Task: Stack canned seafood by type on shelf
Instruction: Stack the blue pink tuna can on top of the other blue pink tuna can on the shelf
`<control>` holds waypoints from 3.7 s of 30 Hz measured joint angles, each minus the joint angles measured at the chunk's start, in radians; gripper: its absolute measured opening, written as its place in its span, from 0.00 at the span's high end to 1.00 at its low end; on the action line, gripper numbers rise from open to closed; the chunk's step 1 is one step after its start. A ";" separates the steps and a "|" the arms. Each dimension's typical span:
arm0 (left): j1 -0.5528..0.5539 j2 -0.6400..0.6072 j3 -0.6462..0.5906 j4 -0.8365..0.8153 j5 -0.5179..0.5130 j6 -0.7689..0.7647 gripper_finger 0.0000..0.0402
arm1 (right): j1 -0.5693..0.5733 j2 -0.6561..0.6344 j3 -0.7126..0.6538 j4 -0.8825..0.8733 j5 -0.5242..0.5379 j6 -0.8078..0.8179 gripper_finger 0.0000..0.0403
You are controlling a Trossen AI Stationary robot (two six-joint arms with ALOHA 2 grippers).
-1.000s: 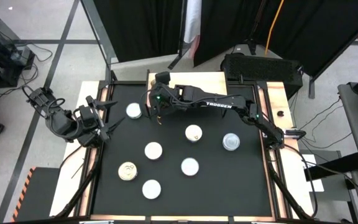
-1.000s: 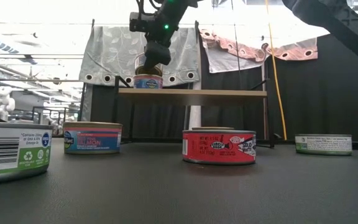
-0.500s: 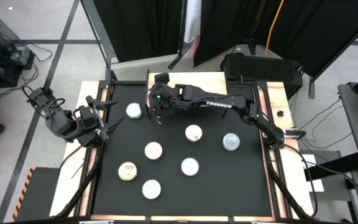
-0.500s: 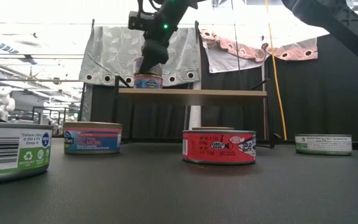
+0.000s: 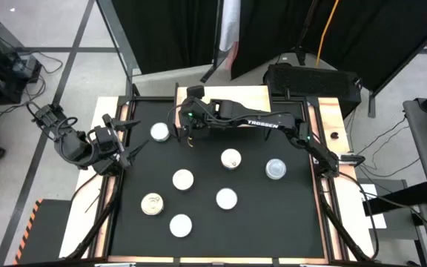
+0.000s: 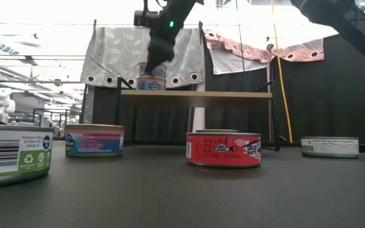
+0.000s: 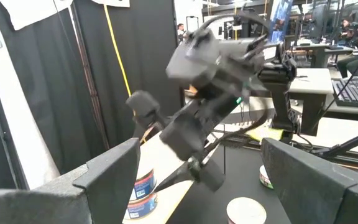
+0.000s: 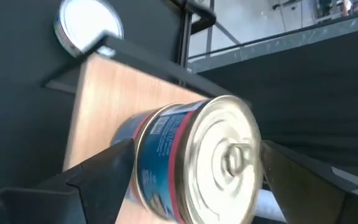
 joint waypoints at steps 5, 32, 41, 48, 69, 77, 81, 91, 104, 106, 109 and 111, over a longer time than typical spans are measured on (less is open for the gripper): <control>0.000 0.000 0.000 -0.001 0.000 0.000 0.16 | 0.072 -0.093 0.000 -0.117 -0.003 0.153 0.16; 0.000 0.064 0.000 -0.238 0.374 -0.342 0.16 | 0.708 -0.193 -0.454 -0.219 -0.152 1.202 0.22; 0.000 0.137 0.000 -0.263 0.364 -0.458 0.16 | 0.711 -0.193 -0.560 -0.041 -0.121 1.199 0.22; 0.025 0.149 0.000 -0.497 0.270 -0.777 0.18 | 0.713 -0.196 -0.563 -0.025 -0.133 1.198 0.22; 0.506 0.190 0.061 -0.642 0.695 -0.603 0.70 | 0.671 -0.339 -0.562 -0.407 0.057 1.398 0.22; 0.425 0.262 0.061 -0.641 0.742 -0.605 0.80 | 0.634 -0.337 -0.638 -0.424 0.095 1.280 0.31; 0.375 0.314 0.061 -0.641 0.816 -0.626 0.81 | 0.585 -0.339 -0.681 -0.430 0.034 1.186 0.46; 0.123 0.389 0.061 -0.650 1.178 -0.829 0.81 | 0.554 -0.345 -0.709 -0.260 -0.055 1.075 0.86; -0.251 0.642 0.061 -0.644 0.981 -1.227 0.81 | 0.553 -0.345 -0.709 -0.232 -0.051 1.023 0.97; -0.253 0.691 0.061 -0.645 0.978 -1.247 0.81 | 0.553 -0.345 -0.709 -0.232 -0.051 1.011 0.97; -0.251 0.752 0.061 -0.671 0.986 -1.286 0.81 | 0.549 -0.345 -0.709 -0.225 -0.050 0.998 0.97; -0.251 0.778 0.061 -0.686 1.000 -1.322 0.81 | 0.546 -0.345 -0.709 -0.222 -0.051 0.989 0.97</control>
